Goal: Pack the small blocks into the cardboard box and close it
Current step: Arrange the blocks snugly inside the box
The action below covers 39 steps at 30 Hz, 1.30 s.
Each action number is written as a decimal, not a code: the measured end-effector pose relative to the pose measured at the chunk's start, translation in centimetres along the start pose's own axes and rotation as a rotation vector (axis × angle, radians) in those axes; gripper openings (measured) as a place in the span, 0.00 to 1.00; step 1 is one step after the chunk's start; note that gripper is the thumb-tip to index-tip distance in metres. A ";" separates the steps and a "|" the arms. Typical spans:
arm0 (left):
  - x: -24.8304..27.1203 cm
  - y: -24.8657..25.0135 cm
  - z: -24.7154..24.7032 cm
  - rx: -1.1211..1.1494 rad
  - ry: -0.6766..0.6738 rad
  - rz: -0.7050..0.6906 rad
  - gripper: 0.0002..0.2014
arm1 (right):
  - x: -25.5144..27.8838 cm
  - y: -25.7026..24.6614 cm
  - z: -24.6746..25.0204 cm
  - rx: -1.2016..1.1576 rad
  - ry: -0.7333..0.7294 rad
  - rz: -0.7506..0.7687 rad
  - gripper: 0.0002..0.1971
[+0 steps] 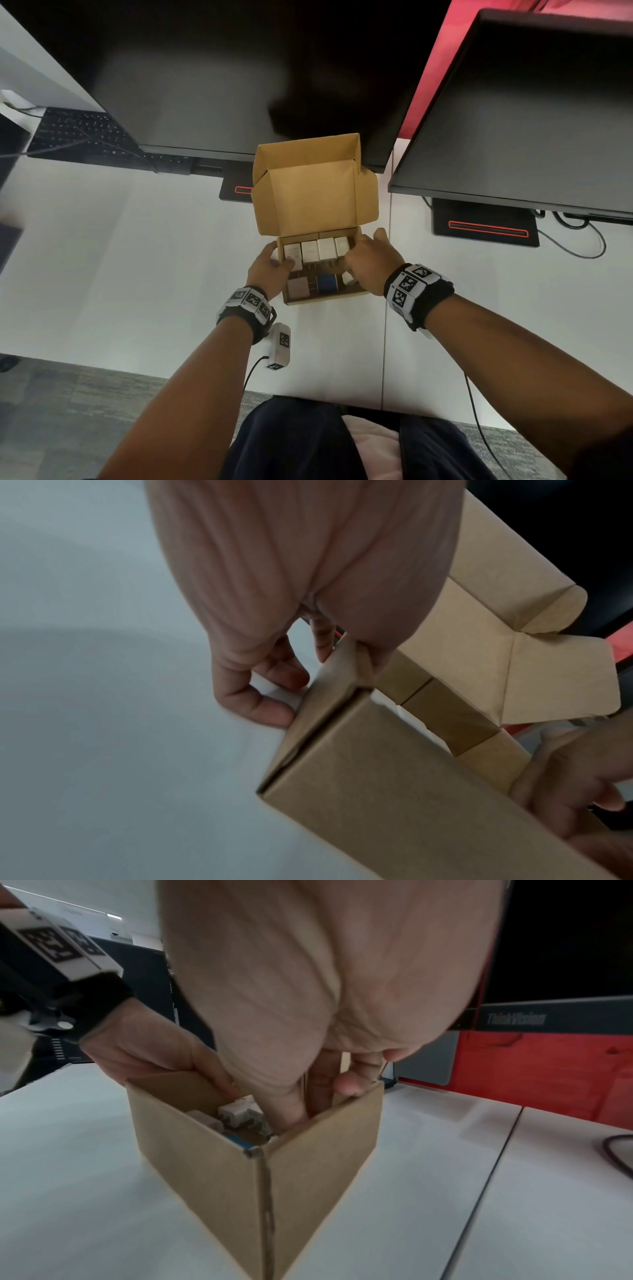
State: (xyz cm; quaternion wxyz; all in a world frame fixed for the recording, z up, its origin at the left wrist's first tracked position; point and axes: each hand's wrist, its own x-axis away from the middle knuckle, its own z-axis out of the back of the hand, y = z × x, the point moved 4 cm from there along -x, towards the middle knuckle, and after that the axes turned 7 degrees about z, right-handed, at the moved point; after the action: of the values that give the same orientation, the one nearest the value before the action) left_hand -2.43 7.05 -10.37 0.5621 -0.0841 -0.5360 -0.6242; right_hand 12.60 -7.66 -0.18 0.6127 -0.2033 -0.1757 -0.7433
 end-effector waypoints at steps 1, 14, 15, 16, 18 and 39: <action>-0.1 -0.1 0.0 0.005 -0.001 0.003 0.31 | 0.0 0.0 0.1 0.008 0.005 0.007 0.06; -0.4 -0.2 -0.1 0.004 0.022 -0.016 0.30 | -1.5 -0.7 -0.1 0.068 0.022 0.086 0.05; -0.5 -0.2 0.0 0.002 0.022 -0.017 0.30 | -1.4 -0.7 -0.4 0.061 0.031 0.088 0.05; -0.5 -0.2 0.0 0.001 0.021 -0.016 0.30 | -1.4 -0.7 -0.8 0.054 0.035 0.092 0.05; -0.6 -0.2 -0.1 0.008 0.022 -0.017 0.30 | -1.4 -0.7 -1.3 0.047 0.034 0.096 0.07; 0.3 0.4 0.1 -0.038 0.005 -0.034 0.28 | -2.9 -3.3 -2.1 -0.144 0.019 0.119 0.07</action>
State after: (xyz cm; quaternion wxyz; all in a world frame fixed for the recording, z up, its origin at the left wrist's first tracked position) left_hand -2.28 7.00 -9.93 0.5511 -0.0842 -0.5241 -0.6438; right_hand 9.69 -5.70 -3.51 0.6411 -0.2495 -0.1036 -0.7184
